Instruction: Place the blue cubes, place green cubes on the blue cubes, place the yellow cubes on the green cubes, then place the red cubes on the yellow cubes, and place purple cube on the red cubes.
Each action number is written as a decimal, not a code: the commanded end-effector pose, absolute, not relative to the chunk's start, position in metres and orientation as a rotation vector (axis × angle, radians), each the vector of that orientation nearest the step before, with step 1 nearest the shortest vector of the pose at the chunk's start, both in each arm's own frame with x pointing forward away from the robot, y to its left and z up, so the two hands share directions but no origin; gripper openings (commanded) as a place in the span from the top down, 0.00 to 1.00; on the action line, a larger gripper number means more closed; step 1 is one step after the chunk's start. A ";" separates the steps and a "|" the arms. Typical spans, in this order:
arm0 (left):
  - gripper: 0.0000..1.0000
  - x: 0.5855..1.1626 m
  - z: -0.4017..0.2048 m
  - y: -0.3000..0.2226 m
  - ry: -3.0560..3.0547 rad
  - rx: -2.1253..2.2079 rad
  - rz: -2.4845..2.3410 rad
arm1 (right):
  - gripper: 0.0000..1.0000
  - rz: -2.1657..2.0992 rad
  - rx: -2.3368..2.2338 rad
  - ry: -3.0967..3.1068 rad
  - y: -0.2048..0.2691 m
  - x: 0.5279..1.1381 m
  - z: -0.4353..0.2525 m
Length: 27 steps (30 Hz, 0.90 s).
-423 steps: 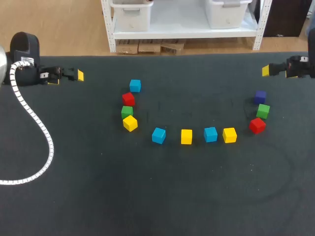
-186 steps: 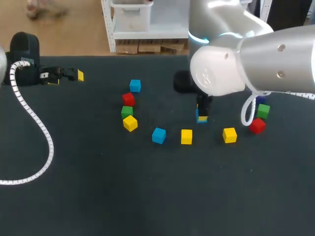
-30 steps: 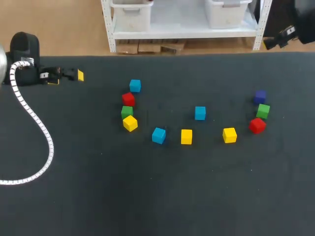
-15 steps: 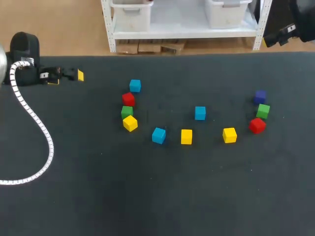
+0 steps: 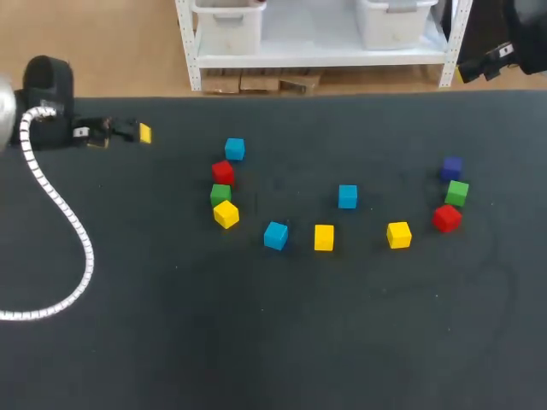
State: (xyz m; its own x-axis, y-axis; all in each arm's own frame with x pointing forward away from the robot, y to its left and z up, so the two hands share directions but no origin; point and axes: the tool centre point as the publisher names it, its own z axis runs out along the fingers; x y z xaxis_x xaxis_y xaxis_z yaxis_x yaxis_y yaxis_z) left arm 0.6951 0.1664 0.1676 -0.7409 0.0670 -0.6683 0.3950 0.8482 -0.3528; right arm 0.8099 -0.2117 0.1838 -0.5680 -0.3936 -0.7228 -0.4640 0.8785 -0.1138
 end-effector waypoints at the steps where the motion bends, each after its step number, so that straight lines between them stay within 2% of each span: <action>1: 0.00 0.672 0.244 0.169 2.268 0.507 -0.649 | 0.00 -0.001 -0.555 2.223 -0.210 0.806 0.182; 5: 0.00 0.670 0.278 0.161 2.230 0.658 -0.574 | 0.00 -0.001 -0.555 2.223 -0.210 0.806 0.182; 10: 0.00 0.678 0.285 0.147 2.245 0.766 -0.455 | 0.00 -0.001 -0.555 2.223 -0.210 0.806 0.182; 18: 0.00 0.715 0.241 0.113 2.441 0.960 -0.305 | 0.00 -0.001 -0.555 2.223 -0.210 0.806 0.182; 27: 0.00 0.787 0.184 0.077 2.494 1.155 -0.177 | 0.00 -0.001 -0.555 2.223 -0.210 0.806 0.182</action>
State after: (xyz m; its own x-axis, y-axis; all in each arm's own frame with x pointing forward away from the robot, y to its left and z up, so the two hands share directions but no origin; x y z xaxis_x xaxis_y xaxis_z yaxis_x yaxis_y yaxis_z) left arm 0.7264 0.1151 0.2291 -0.5052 0.6083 -0.6122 0.7388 0.6715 0.0575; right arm 0.8101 -0.2118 0.1843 -0.5690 -0.3929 -0.7224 -0.4570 0.8814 -0.1194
